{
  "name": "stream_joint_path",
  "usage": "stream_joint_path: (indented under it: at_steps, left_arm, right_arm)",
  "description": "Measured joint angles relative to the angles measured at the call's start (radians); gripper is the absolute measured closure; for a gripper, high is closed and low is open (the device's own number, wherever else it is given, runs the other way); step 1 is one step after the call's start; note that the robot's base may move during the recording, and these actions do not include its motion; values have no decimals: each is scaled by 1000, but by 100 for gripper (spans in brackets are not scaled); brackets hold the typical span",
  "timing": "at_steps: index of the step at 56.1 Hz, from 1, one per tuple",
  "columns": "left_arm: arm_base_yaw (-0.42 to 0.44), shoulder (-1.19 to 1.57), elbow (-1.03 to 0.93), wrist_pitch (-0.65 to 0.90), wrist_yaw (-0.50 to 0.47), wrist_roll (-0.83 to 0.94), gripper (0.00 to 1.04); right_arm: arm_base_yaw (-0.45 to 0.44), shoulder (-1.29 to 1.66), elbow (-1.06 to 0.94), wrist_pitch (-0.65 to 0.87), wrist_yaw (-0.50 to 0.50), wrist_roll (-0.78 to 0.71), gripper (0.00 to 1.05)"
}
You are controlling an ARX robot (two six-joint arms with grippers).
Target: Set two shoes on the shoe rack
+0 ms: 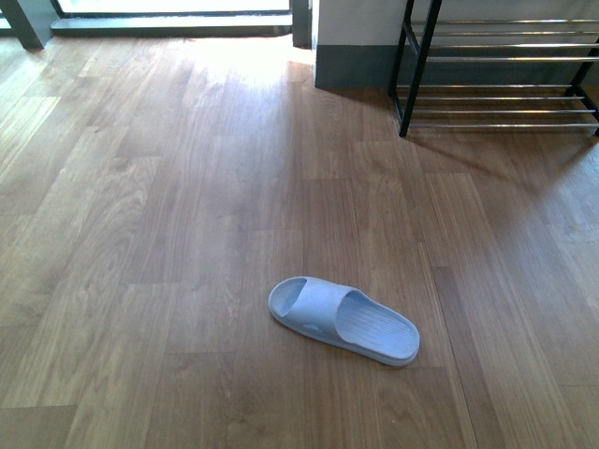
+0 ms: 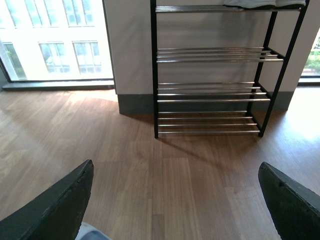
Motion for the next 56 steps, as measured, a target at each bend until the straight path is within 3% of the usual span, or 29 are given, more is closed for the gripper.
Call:
stream_joint_path:
  at_steps: [23, 25, 30, 31, 34, 39, 42, 56]
  left_arm:
    - [0, -1, 0, 0, 0, -3, 103]
    - [0, -1, 0, 0, 0, -3, 103]
    - [0, 0, 0, 0, 3, -3, 103]
    - [0, 0, 0, 0, 3, -3, 103]
    - [0, 0, 0, 0, 3, -3, 103]
    - [0, 0, 0, 0, 0, -3, 103]
    - [0, 0, 0, 0, 1, -3, 103]
    - [0, 0, 0, 0, 1, -3, 103]
  right_arm:
    - [0, -1, 0, 0, 2, 0, 9]
    - [-11, 10, 4, -10, -39, -6, 9]
    - [-114, 130, 26, -31, -323, -26, 9]
    - [-133, 195, 27, 0, -381, -40, 9]
    - [-132, 293, 27, 63, -405, -57, 9]
    - [-42, 612, 41, 304, -318, -125, 9]
    - [51, 914, 67, 528, -229, -200, 9]
    - [261, 1842, 282, 969, -164, -273, 9]
